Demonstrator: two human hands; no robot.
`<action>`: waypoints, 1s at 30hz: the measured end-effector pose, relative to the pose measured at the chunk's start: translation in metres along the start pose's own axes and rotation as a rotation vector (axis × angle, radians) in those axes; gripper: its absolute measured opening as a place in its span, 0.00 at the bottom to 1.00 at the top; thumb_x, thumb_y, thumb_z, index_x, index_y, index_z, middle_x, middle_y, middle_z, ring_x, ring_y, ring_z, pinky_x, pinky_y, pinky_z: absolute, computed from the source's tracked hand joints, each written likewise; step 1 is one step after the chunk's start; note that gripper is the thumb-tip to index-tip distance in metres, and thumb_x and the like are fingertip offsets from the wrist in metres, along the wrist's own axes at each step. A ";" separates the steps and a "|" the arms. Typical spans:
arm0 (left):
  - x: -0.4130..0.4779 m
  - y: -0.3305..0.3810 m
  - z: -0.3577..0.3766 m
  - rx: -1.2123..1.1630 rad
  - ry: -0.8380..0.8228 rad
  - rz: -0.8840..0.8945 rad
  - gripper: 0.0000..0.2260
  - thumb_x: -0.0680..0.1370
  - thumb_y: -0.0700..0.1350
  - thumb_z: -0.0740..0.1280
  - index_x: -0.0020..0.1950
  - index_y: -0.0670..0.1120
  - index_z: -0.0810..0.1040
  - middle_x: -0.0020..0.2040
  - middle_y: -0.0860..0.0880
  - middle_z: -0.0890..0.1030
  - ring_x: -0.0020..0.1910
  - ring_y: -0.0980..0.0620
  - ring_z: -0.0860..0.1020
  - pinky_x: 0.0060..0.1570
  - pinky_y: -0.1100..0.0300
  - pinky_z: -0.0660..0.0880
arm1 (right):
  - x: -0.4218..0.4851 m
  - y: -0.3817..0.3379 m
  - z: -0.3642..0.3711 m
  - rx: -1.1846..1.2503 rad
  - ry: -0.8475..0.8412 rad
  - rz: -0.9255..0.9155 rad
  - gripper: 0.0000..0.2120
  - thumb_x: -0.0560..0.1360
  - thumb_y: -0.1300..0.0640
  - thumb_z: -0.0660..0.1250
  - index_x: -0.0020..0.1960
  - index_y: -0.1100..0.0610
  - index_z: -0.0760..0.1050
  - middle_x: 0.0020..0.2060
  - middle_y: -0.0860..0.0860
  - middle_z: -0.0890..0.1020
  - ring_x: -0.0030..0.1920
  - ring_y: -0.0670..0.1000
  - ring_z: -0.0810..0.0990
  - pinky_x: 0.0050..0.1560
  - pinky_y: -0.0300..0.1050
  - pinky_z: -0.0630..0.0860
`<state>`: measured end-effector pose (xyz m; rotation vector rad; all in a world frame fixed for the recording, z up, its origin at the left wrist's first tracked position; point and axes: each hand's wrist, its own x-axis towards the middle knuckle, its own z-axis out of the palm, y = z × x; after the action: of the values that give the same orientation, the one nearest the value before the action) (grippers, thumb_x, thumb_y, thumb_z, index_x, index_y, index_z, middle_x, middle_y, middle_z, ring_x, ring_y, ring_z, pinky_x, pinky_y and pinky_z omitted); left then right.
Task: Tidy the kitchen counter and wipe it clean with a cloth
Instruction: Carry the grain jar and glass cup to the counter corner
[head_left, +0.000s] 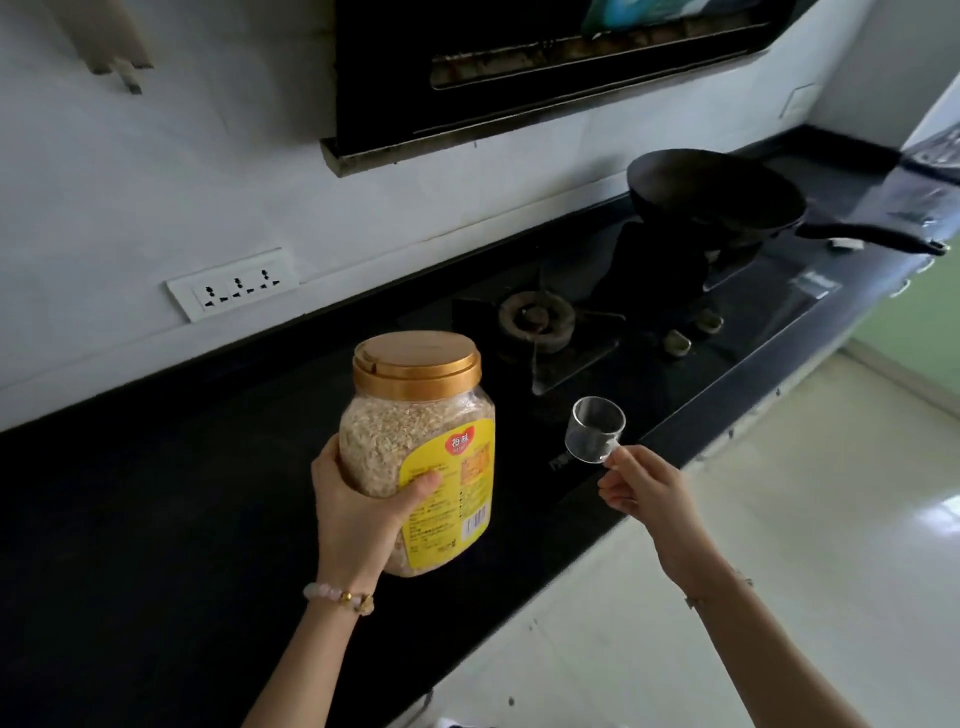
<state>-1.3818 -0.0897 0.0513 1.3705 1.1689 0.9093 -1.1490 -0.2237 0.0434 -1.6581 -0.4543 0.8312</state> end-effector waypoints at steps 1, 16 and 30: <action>-0.007 0.003 0.010 -0.011 -0.022 0.004 0.53 0.47 0.60 0.77 0.69 0.52 0.60 0.66 0.49 0.69 0.63 0.50 0.70 0.57 0.52 0.72 | -0.003 0.002 -0.012 0.005 0.013 -0.001 0.11 0.79 0.56 0.59 0.41 0.57 0.77 0.32 0.53 0.78 0.35 0.50 0.77 0.39 0.41 0.75; -0.129 0.015 0.253 -0.094 -0.410 -0.091 0.51 0.45 0.60 0.79 0.65 0.49 0.67 0.58 0.46 0.78 0.53 0.45 0.79 0.45 0.52 0.78 | -0.081 0.058 -0.283 0.166 0.394 0.098 0.11 0.78 0.59 0.60 0.39 0.60 0.75 0.30 0.53 0.76 0.31 0.47 0.77 0.42 0.43 0.75; -0.126 0.044 0.498 -0.036 -0.722 -0.070 0.46 0.45 0.62 0.80 0.60 0.52 0.70 0.56 0.47 0.80 0.54 0.45 0.80 0.51 0.41 0.77 | -0.039 0.076 -0.471 0.263 0.722 0.122 0.11 0.78 0.58 0.60 0.40 0.60 0.75 0.32 0.55 0.78 0.34 0.51 0.78 0.43 0.44 0.76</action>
<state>-0.9250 -0.3284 0.0343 1.4419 0.6325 0.3216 -0.8423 -0.5905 0.0194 -1.6174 0.2506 0.3116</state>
